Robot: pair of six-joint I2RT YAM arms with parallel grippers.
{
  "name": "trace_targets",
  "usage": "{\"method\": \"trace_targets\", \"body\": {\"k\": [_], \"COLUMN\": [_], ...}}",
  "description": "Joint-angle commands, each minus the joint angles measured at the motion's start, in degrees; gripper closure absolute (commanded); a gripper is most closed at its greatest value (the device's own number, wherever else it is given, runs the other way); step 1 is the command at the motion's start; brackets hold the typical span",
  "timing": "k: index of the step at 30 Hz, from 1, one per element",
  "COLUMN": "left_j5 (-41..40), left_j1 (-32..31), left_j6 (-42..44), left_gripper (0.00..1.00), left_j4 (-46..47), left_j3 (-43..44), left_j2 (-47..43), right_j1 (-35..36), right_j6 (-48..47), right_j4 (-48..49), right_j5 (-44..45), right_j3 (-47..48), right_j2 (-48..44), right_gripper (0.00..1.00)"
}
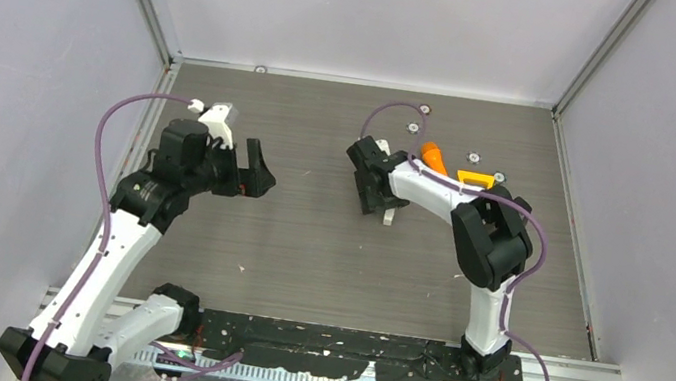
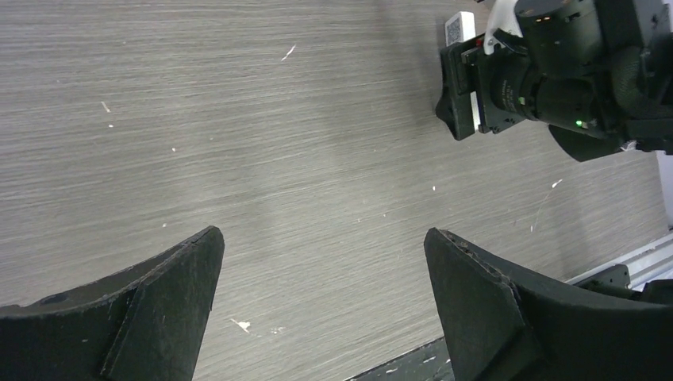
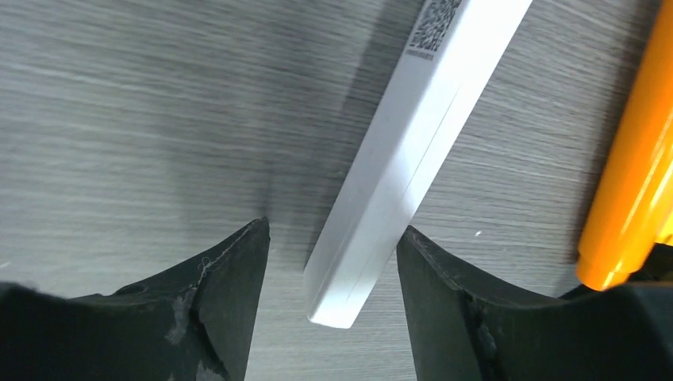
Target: Load the batteries into the remote control
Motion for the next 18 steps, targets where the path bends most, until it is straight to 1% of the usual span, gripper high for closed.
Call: {"method": "trace_targets", "body": {"k": [1,6,10,14,18], "left_j5": [-1.7,-1.2,0.1,0.5,0.1], "left_j1": [0.3,0.3,0.3,0.3,0.3], "left_j6": [2.6,2.2,1.6,1.2,1.2], "left_gripper": [0.00,0.00,0.00,0.00,0.00], "left_j4": [-5.7,-4.5,-3.2,-2.8,-2.8], "left_j3": [5.0,4.3,3.1,2.3,2.0], "left_j2": [1.7,0.7,-0.1,-0.9,-1.8], "right_j1": [0.4,0.4,0.3,0.3,0.3], "right_j6": [2.7,3.6,4.2,4.4,5.3], "right_j4": [2.8,6.1,5.8,7.0,7.0], "right_j5": [-7.0,-11.3,-12.5,-12.6,-10.0], "right_j3": [-1.1,-3.6,-2.1,-2.6,-3.4], "right_j2": [-6.3,-10.7,-8.8,-7.0,-9.6], "right_gripper": [0.34,0.31,0.35,0.39,0.40]}}
